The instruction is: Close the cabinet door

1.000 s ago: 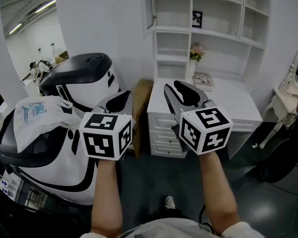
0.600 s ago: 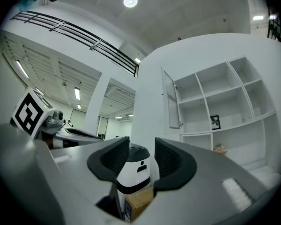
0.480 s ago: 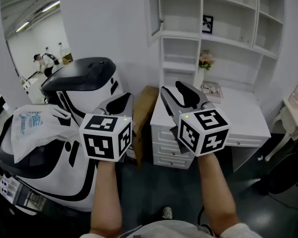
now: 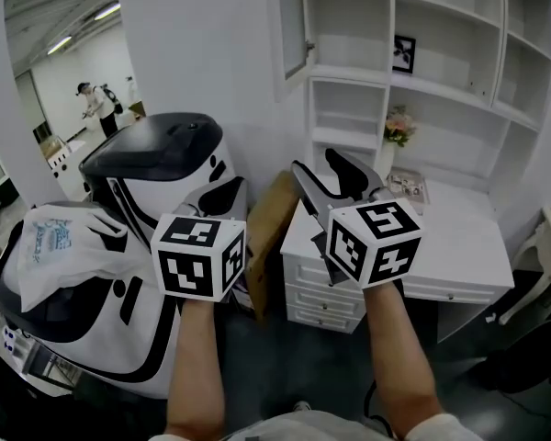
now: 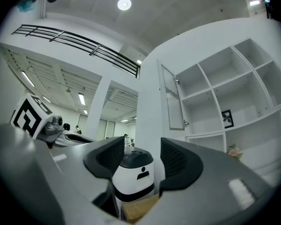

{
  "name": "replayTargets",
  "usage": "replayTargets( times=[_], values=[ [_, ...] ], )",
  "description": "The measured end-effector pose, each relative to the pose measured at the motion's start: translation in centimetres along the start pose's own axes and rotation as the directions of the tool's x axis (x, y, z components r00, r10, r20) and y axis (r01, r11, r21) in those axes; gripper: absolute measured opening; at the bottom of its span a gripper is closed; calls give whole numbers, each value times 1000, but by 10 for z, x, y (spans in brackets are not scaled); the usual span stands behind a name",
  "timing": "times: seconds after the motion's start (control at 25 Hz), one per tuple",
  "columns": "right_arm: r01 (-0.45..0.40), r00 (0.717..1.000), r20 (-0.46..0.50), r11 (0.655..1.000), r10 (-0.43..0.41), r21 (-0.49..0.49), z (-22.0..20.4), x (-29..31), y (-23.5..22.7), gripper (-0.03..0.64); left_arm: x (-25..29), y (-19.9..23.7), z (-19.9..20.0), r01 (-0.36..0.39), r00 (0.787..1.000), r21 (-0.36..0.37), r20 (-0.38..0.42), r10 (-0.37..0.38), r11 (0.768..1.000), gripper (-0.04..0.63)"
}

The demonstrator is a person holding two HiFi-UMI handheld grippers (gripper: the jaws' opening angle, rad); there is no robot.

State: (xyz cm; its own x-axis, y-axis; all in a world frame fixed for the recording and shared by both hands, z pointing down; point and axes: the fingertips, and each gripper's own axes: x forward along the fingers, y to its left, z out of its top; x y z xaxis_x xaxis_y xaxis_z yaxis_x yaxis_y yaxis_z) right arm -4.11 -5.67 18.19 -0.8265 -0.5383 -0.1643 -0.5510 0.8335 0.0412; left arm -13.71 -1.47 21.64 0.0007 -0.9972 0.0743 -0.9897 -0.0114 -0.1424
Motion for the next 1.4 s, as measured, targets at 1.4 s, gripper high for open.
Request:
replayTargets(
  times=[1.4],
  values=[
    [48,999,22,999,-48,-9,-14,186,-88,250,178,94,-2,52,999,6,0,-52,999,0]
  ],
)
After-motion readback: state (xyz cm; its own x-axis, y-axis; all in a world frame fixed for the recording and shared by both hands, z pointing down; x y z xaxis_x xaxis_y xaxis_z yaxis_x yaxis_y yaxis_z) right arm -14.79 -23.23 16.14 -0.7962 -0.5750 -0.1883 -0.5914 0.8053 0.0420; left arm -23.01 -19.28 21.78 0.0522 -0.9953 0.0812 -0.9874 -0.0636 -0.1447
